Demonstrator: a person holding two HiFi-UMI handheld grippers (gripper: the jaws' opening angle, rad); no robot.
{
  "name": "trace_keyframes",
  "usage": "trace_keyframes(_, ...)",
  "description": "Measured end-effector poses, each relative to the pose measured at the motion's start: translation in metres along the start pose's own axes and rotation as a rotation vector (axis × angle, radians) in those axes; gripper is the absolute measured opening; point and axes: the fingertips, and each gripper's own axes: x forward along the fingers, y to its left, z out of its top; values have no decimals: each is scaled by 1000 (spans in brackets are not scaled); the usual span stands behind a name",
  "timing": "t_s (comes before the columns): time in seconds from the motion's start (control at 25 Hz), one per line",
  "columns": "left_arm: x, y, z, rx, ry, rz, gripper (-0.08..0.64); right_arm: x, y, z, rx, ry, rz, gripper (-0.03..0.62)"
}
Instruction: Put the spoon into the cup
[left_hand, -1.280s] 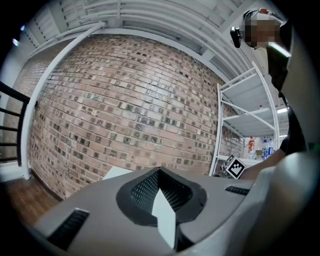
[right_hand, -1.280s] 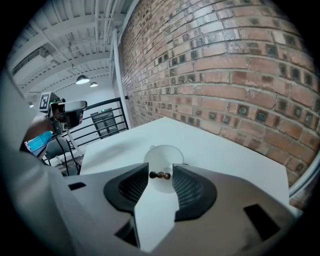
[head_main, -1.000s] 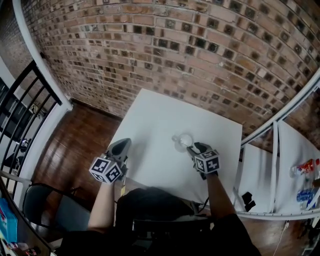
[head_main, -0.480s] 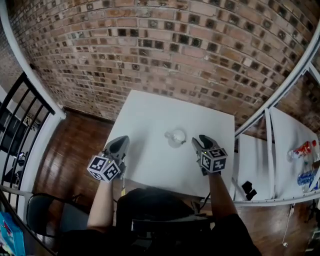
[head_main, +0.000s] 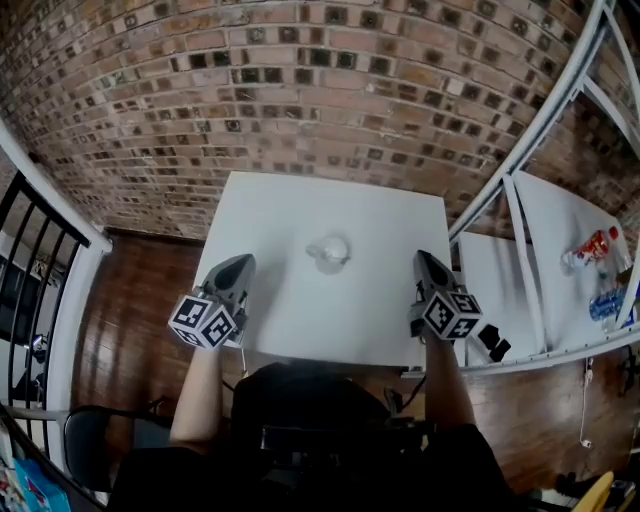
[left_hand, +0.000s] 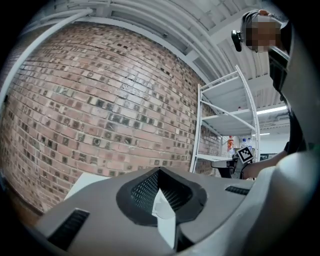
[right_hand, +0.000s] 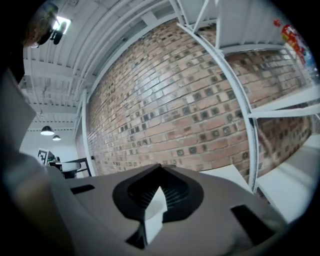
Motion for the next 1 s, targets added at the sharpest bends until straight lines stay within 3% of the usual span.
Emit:
trace_keyframes(0.36,14,-15,-8,-8,20,-49,3,-34,-32,-4,-22,5,-103,2)
trace_keyframes(1.0,17,-4,-5,-23,1,-10,3,-18,-26,-20,-57,78,-75,2)
